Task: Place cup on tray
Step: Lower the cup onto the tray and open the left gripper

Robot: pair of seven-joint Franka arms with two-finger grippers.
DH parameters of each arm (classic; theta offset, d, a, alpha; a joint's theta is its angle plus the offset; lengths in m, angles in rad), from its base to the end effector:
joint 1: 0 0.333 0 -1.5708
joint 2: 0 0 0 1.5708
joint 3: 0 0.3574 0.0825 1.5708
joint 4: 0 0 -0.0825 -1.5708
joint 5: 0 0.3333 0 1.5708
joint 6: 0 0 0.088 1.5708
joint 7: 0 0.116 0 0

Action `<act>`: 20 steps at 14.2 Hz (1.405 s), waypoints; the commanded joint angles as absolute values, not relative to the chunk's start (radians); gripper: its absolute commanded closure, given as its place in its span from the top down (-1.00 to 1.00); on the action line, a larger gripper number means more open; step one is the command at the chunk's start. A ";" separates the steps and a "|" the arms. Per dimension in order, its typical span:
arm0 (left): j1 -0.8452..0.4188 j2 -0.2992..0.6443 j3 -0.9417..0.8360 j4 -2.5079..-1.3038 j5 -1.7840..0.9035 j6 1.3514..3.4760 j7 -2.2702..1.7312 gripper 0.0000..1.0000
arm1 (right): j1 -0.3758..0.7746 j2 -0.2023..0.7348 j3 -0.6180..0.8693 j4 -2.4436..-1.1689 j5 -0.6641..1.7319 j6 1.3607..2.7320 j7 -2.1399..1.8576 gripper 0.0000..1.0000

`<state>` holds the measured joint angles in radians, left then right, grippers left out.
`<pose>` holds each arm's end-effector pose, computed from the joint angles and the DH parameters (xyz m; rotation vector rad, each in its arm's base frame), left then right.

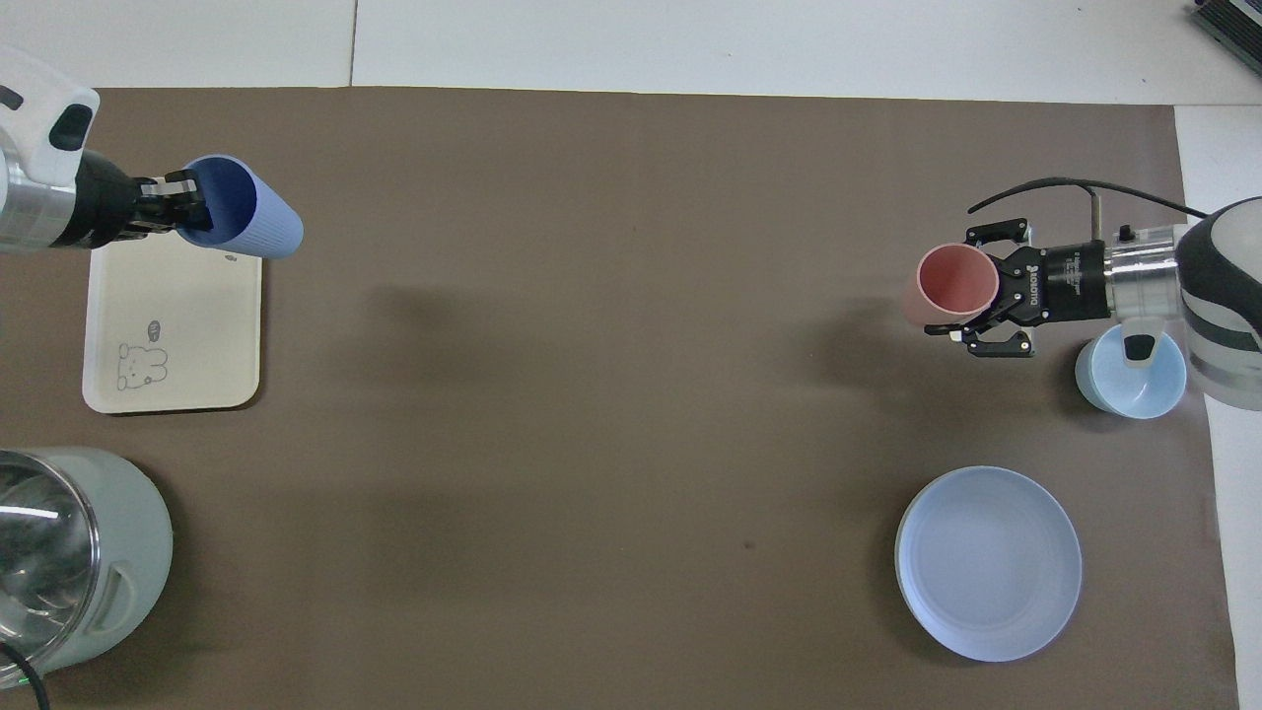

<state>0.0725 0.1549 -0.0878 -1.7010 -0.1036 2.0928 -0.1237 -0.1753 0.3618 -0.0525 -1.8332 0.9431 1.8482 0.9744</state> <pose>0.5923 -0.0111 0.5674 2.9884 0.2276 0.3450 0.5881 -0.0603 0.3994 -1.6192 1.7414 0.7577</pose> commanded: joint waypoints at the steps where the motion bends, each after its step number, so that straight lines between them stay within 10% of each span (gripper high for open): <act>1: 0.191 0.218 -0.103 -1.742 -0.118 2.192 0.076 -1.00 | -0.212 0.428 -0.041 -1.793 0.982 1.839 0.890 -1.00; 11: 0.336 0.307 -0.103 -1.870 -0.279 2.310 0.469 -1.00 | -0.253 0.525 -0.041 -1.759 0.983 1.893 0.876 -1.00; 12: 0.330 0.308 -0.103 -1.868 -0.278 2.316 0.474 0.52 | -0.253 0.523 -0.041 -1.773 0.983 1.902 0.864 -1.00; 13: 0.327 0.310 -0.103 -1.865 -0.278 2.322 0.474 1.00 | -0.255 0.517 -0.041 -1.787 0.986 1.902 0.850 -1.00; 14: 0.321 0.307 -0.103 -1.853 -0.270 2.318 0.474 1.00 | -0.270 0.511 -0.041 -1.813 0.991 1.922 0.848 -1.00; 15: 0.305 0.296 -0.104 -1.833 -0.261 2.303 0.471 1.00 | -0.276 0.506 -0.041 -1.830 1.015 1.942 0.850 -0.88; 16: 0.287 0.270 -0.103 -1.819 -0.249 2.266 0.466 1.00 | -0.279 0.503 -0.041 -1.841 1.015 1.944 0.836 0.00; 18: 0.256 0.226 -0.104 -1.777 -0.125 2.176 0.462 1.00 | -0.281 0.496 -0.043 -1.859 1.019 1.940 0.761 0.96; 20: 0.223 0.212 -0.104 -1.708 -0.086 2.061 0.433 1.00 | -0.287 0.494 -0.043 -1.861 1.019 1.934 0.747 0.97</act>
<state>0.2581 0.2434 -0.1170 -1.7566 -0.1330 2.1657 0.4544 -0.2704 0.5170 -0.0522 -1.8230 0.9989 1.9208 0.7962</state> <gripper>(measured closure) 0.075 0.057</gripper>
